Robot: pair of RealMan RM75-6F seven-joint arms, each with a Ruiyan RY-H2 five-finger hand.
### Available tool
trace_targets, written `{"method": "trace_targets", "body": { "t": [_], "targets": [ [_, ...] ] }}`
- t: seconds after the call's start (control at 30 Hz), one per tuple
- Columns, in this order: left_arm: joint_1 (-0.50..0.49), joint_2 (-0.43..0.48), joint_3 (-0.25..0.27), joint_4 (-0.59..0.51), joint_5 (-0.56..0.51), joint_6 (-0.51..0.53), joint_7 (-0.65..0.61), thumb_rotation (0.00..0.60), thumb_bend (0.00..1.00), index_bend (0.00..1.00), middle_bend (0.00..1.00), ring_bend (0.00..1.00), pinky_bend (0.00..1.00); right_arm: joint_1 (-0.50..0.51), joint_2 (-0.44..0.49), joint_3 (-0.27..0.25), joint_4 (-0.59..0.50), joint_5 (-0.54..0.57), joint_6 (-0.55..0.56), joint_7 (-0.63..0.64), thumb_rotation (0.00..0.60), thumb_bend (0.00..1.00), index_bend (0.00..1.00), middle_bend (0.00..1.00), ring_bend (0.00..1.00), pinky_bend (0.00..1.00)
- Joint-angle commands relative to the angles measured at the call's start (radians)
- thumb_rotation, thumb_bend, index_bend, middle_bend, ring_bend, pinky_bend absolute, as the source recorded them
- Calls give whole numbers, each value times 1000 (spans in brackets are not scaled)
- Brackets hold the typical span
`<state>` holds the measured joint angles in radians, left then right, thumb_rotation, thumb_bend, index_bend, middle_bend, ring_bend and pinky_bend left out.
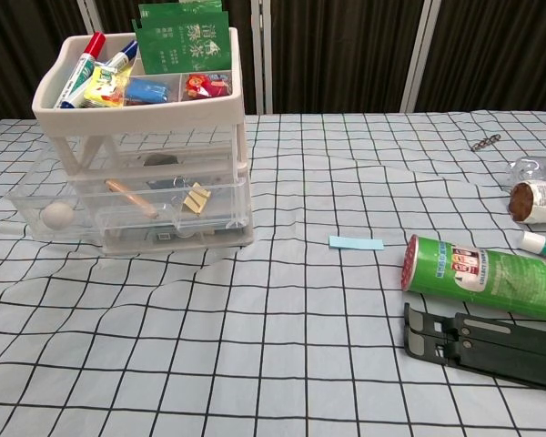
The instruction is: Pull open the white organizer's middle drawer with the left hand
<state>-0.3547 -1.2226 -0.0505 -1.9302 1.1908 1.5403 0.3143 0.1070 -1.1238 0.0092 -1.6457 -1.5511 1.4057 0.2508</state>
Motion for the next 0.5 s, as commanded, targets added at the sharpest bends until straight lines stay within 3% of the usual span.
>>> {"method": "trace_targets", "body": {
  "t": [0.03, 0.5],
  "targets": [
    [22, -61, -13, 63, -17, -5, -37, 600, 258, 590, 965, 881, 813, 0, 0, -1, 0, -1, 0, -1, 600, 111, 14, 0, 0, 0],
    [5, -209, -66, 240, -113, -123, -52, 600, 257, 550, 948, 867, 801, 0, 0, -1, -4, 0, 0, -8, 600, 111, 14, 0, 0, 0]
  ]
}}
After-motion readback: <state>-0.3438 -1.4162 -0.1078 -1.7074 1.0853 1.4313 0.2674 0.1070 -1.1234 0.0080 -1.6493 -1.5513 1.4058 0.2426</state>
